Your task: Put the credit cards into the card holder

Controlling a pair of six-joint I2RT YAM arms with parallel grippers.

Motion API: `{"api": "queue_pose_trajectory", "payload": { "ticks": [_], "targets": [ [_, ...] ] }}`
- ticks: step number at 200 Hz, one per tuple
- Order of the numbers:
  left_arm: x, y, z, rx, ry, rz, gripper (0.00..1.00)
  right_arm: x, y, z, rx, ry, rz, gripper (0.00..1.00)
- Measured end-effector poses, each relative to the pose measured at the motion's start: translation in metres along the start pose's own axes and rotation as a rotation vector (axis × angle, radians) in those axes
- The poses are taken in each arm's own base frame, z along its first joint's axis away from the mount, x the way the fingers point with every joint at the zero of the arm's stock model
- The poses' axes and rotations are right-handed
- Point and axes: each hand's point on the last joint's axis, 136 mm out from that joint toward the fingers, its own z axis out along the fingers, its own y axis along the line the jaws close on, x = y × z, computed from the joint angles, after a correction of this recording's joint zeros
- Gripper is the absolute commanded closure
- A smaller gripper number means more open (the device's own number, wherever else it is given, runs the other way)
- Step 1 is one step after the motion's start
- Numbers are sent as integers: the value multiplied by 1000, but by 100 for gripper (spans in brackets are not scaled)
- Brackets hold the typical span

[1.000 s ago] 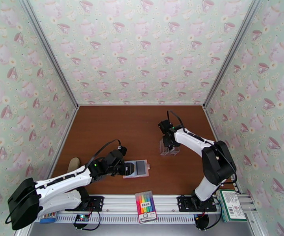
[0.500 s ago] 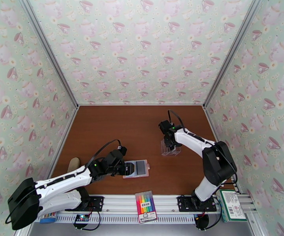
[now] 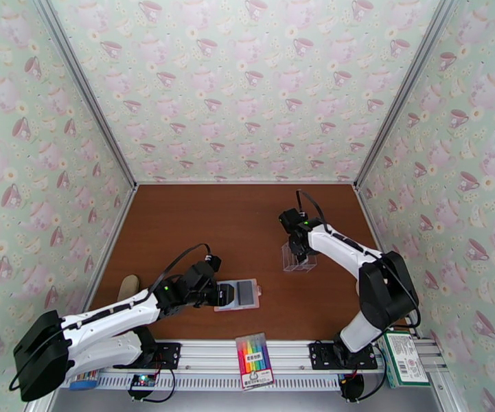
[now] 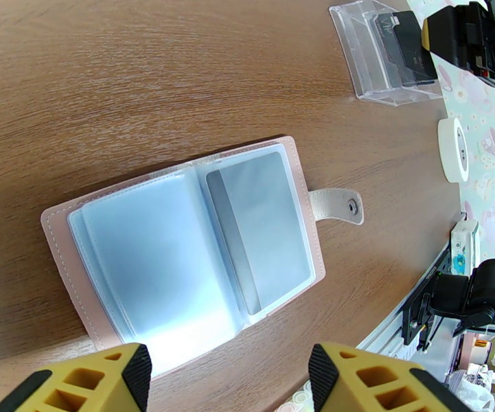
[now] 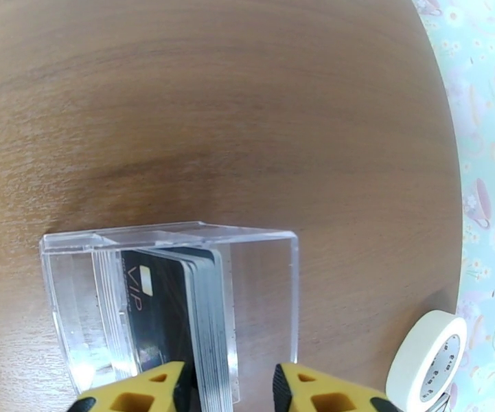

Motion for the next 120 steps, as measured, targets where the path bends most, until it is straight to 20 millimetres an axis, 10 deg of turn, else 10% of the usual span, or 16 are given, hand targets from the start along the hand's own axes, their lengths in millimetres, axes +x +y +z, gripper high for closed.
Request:
{"api": "queue_pose_trajectory", "payload": {
  "ticks": [92,120],
  "targets": [
    [0,0,0,1,-1,1,33,-2,-3,-2,4,-9,15,84],
    [0,0,0,0,-1,0,33,-5,-8,-7,-8,-27,42,74]
  ]
}}
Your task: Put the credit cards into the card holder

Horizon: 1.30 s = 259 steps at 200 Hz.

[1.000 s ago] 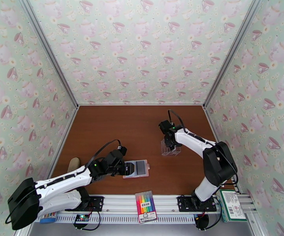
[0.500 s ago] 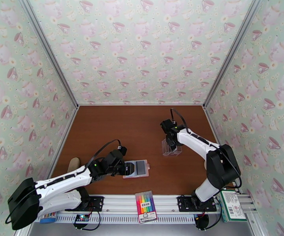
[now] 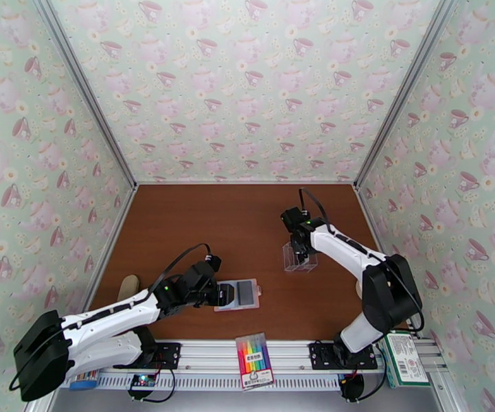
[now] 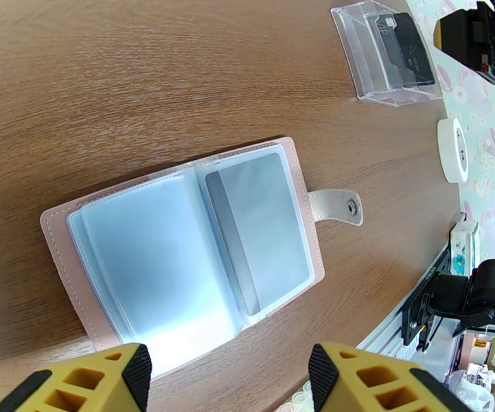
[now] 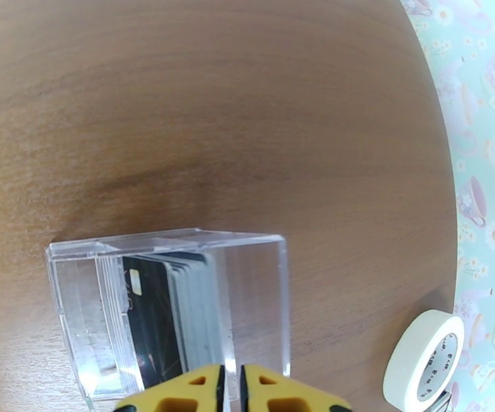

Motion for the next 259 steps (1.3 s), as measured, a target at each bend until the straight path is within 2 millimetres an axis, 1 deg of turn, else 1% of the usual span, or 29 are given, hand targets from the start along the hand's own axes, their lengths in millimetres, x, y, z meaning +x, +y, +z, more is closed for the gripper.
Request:
{"api": "queue_pose_trajectory", "payload": {
  "ticks": [7,14,27,35,51,92,145,163,197,227,247,259],
  "targets": [
    [0,0,0,0,0,0,33,0,-1,0,-8,3,12,64],
    [0,0,0,0,1,0,33,0,-1,0,-18,7,22,56],
    [0,0,0,0,0,0,33,1,1,2,-39,16,25,46],
    [0,0,0,0,1,0,33,2,3,4,-50,25,29,43],
    [0,0,0,0,1,0,33,5,7,10,-70,41,28,41],
    [0,0,0,-1,1,0,33,19,13,27,-105,100,38,41],
    [0,1,1,-3,2,-1,33,19,16,32,-123,107,58,50],
    [1,1,1,-5,5,-1,33,21,17,31,-132,104,66,54],
    [1,2,2,-4,2,-3,33,30,20,29,-173,110,92,63],
    [1,3,3,-6,4,-3,33,35,29,24,-239,113,135,63],
    [3,4,4,-9,7,-8,33,39,43,18,-278,120,145,62],
    [3,5,4,-11,8,-11,33,41,55,13,-305,122,146,61]
  ]
}}
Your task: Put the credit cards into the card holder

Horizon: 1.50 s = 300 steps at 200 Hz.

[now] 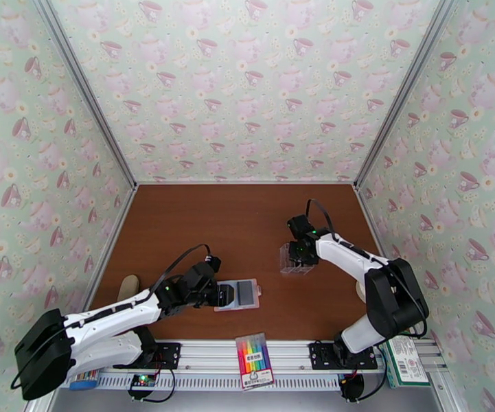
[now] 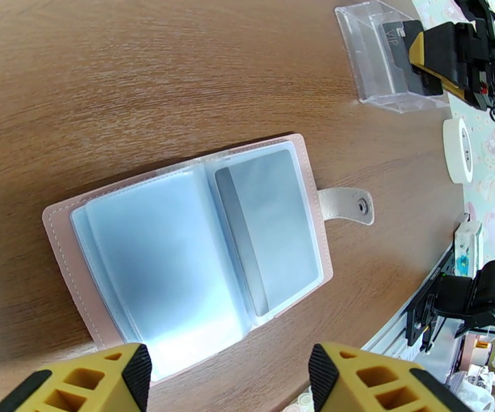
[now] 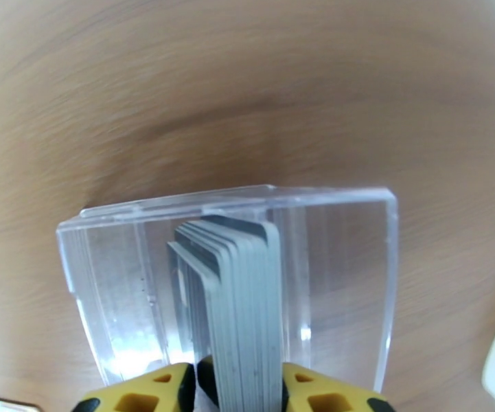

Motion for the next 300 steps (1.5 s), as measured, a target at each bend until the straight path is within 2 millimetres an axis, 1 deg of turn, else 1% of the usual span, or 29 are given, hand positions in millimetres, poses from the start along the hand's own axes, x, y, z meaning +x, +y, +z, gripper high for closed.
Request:
{"api": "queue_pose_trajectory", "payload": {
  "ticks": [25,48,81,110,139,174,242,281,300],
  "targets": [
    [1,1,0,-2,2,-1,33,10,22,-3,-42,7,-9,58],
    [1,1,0,-2,2,-1,33,14,31,-7,-41,2,-26,55],
    [2,2,0,-1,1,-1,33,3,27,-16,-1,-30,-33,50],
    [4,4,1,-6,5,-1,33,-3,24,-21,23,-43,-54,50],
    [4,5,1,-6,4,-3,33,1,22,-17,39,-18,-83,51],
    [2,4,-1,-1,-3,-4,33,5,19,-12,64,10,-105,55],
    [2,5,-1,-3,-3,-5,33,-15,17,-3,121,-12,-103,59],
    [2,5,-1,-2,-3,-5,33,-15,17,-2,124,-11,-105,60],
    [1,5,-1,-3,-4,-7,33,-10,17,-2,112,-4,-105,60]
  ]
}}
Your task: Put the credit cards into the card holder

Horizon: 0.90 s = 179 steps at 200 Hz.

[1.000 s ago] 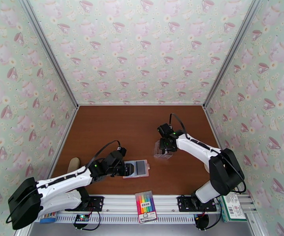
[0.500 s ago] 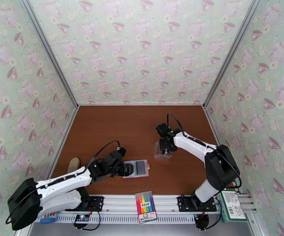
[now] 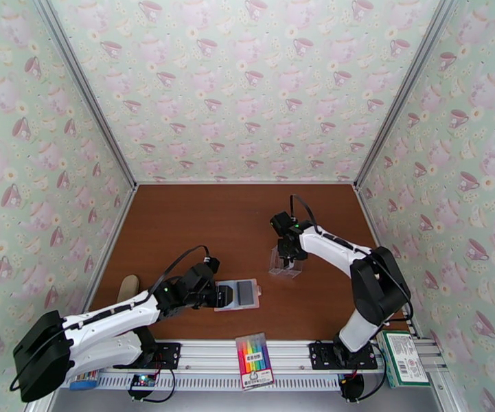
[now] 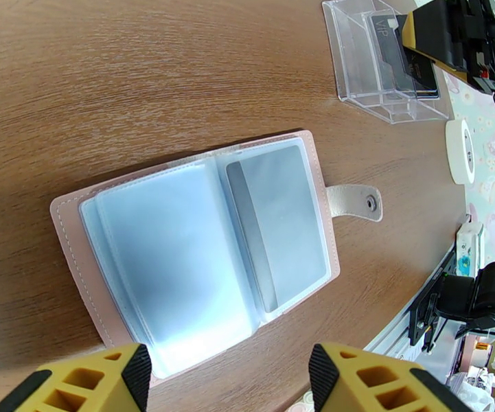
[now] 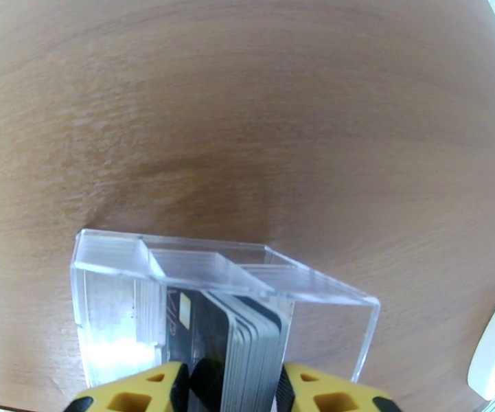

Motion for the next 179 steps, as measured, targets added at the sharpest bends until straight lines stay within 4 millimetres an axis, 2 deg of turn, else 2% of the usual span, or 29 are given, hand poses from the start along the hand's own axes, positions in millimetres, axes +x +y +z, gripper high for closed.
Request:
{"api": "queue_pose_trajectory", "payload": {
  "ticks": [45,85,142,179],
  "targets": [
    [0,1,1,-2,2,0,33,21,0,-7,-31,19,-22,61],
    [0,1,1,-3,3,0,33,25,-2,-13,-33,20,-28,61],
    [1,1,-1,-4,2,-1,33,8,-8,-15,37,-13,-31,64],
    [1,2,-1,-7,4,-2,33,3,-12,-13,79,-22,-36,64]
  ]
}}
